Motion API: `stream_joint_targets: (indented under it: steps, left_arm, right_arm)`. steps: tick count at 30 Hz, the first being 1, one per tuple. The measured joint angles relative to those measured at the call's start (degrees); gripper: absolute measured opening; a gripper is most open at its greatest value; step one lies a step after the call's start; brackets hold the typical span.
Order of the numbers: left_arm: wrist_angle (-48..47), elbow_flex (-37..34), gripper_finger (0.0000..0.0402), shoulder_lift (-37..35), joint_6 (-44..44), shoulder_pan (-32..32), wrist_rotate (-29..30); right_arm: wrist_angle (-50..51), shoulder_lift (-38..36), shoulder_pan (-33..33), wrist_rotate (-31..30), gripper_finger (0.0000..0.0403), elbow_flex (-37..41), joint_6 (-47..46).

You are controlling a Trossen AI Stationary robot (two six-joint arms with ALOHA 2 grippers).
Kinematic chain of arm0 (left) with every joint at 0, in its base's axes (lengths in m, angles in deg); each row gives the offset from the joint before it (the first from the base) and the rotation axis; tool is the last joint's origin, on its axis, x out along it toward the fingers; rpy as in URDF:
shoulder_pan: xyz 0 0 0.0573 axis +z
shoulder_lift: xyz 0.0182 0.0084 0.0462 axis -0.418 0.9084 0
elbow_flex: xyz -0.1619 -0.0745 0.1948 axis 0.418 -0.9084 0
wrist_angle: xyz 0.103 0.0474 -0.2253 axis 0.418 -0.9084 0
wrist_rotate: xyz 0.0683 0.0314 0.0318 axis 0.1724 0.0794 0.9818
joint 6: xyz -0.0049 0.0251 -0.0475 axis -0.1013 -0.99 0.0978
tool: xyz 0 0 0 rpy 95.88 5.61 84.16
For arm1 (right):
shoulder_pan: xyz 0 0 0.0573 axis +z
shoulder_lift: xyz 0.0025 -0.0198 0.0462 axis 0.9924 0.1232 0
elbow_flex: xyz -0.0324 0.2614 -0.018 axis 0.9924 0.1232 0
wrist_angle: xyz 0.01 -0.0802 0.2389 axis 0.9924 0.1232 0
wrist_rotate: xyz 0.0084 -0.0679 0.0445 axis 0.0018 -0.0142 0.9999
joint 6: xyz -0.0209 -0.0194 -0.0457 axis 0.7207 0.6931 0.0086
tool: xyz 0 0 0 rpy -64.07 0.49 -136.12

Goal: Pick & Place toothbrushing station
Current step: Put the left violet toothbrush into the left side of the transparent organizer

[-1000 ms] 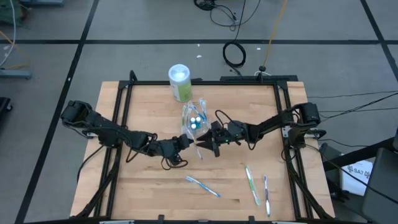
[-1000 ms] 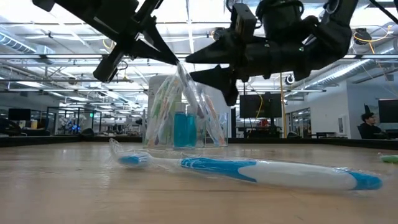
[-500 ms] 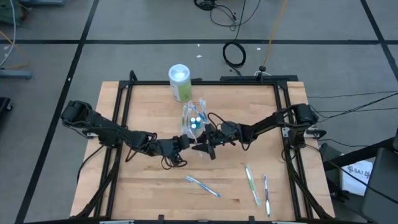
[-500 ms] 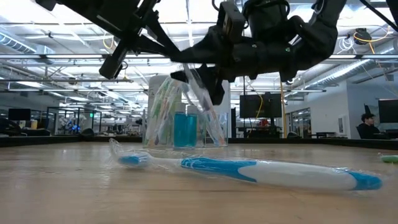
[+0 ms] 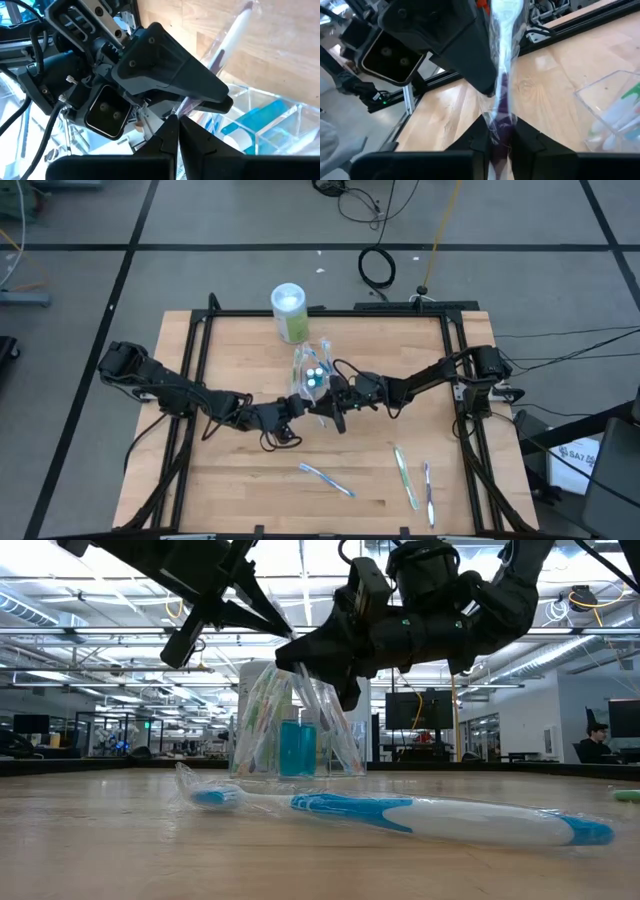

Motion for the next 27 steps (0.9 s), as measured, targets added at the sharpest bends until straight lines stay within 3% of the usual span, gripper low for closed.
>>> stream_joint_targets:
  steps: [6, 17, 22, 24, 27]
  left_arm:
    - [0.00, 0.00, 0.0006, 0.03, 4.79, 0.01, -0.33]
    - [0.70, 0.00, 0.0079, 0.04, 11.03, -0.02, 0.04]
    - [1.92, 0.00, 0.0087, 0.04, 14.77, -2.50, 0.39]
    - [4.30, 0.00, 0.0087, 0.04, 18.15, -4.17, 2.61]
    - [7.81, 0.00, 0.0088, -0.82, 23.84, -6.38, 12.72]
  right_arm:
    - [1.01, -0.02, 0.00, 0.04, 0.0033, 0.00, 1.21]
    - [1.60, -0.02, -0.84, -0.11, 0.0034, 0.02, 1.21]
    - [1.71, -0.36, -2.83, -0.07, 0.0036, 0.11, 1.23]
    - [1.71, -1.05, -3.75, -0.21, 0.0036, 0.35, 1.86]
    - [1.72, -2.72, -4.49, -0.22, 0.0034, 1.50, 4.79]
